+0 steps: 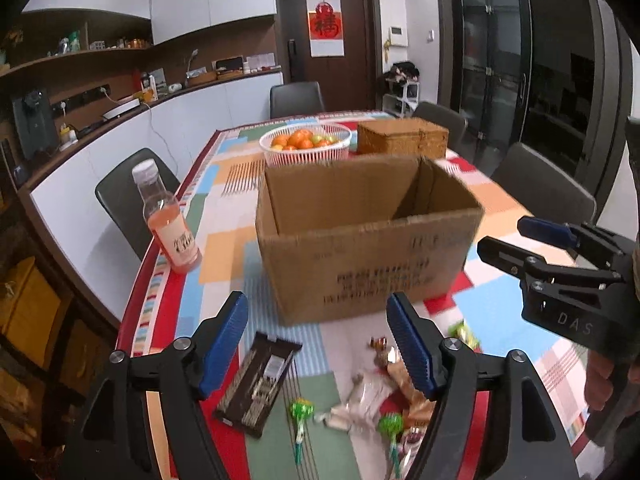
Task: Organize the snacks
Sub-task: 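Reach the left gripper to the white pastry while the right gripper reaches the green candy packet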
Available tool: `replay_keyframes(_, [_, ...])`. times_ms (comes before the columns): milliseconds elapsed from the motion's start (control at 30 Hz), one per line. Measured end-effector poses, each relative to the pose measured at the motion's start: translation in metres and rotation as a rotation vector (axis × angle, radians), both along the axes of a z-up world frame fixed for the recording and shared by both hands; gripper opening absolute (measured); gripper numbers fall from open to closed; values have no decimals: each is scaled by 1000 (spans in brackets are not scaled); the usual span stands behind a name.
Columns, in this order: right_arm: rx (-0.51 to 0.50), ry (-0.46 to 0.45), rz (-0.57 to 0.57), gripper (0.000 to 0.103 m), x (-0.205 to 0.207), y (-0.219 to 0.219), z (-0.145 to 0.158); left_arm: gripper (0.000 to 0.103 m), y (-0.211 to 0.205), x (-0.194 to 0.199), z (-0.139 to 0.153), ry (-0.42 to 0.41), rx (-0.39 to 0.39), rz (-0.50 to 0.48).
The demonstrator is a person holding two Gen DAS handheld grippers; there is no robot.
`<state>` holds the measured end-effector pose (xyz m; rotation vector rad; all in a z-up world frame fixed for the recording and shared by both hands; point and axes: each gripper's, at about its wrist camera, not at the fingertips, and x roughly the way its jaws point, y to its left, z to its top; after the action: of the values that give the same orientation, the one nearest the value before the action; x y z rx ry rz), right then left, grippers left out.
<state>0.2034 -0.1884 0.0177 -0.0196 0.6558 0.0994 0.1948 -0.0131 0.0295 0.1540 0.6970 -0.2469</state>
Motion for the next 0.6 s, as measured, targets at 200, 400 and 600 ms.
replay_keyframes(200, [-1,72,-10,62,-12,-5,-24,71,-2,-12,-22,57,27,-12])
replay_keyframes(400, [9,148,-21,62,-20,-9,-47,71,-2,-14,-46,135,31,-27])
replay_keyframes(600, [-3,218,-33,62,-25,-12,-69,71,-7,-16,-72,204,63,-45])
